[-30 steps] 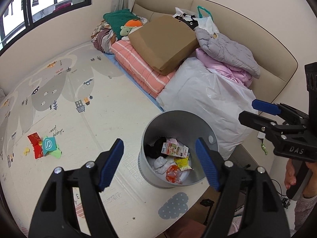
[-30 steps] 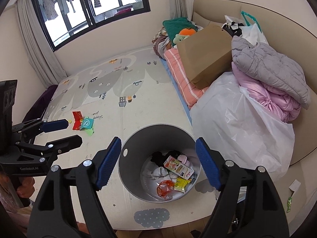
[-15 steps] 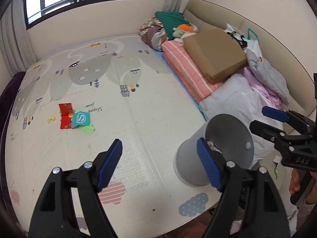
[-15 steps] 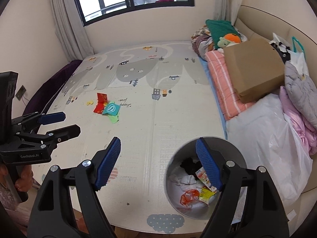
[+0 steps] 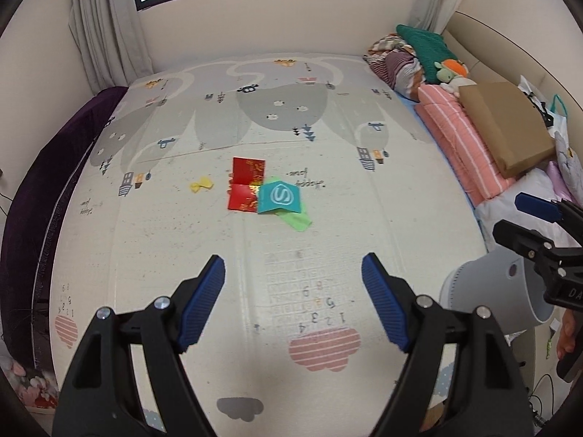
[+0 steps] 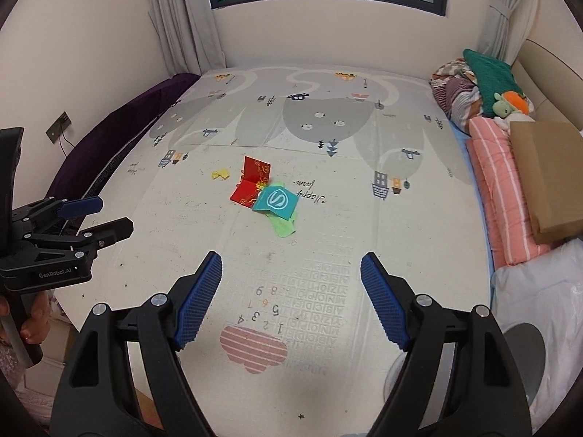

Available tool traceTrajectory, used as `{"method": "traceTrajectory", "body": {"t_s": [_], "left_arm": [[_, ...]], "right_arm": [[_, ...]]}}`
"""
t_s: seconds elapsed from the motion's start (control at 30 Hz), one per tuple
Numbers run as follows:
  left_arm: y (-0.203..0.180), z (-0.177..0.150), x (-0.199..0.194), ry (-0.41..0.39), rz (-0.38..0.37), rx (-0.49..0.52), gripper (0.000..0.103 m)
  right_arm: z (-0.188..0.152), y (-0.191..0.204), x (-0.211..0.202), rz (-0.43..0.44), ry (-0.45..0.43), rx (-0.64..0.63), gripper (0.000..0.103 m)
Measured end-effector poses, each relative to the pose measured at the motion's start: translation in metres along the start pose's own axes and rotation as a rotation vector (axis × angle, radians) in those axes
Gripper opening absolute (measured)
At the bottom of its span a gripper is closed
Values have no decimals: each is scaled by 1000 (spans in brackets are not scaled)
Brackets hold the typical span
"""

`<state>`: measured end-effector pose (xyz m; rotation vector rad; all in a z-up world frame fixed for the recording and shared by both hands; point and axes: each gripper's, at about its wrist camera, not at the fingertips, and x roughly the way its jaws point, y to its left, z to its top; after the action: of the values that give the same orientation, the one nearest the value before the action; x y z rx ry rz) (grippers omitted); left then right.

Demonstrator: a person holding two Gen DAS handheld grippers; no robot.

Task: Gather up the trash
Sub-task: 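Move both open tools back to the teal card and green cloth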

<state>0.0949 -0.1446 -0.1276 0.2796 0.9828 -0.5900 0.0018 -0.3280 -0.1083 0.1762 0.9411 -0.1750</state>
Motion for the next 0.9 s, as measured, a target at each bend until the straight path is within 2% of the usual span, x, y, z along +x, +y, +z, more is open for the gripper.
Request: {"method": "traceTrajectory", "body": {"t_s": [0.2,0.4,0.6,0.9], "left_arm": [[71,12,40,29,27,-36,77],[107,19,91,54,25,-89,77],[117,13,158,82,36,-121,77],[108,5,266,122,15,-112,77]], "right_arm": [[29,54,78,-4,28,-46,76],[43,78,150,-8,53,-73,76],[37,72,235,-18,106,-73,76],[17,37,368,-75,154,-43,76]]}}
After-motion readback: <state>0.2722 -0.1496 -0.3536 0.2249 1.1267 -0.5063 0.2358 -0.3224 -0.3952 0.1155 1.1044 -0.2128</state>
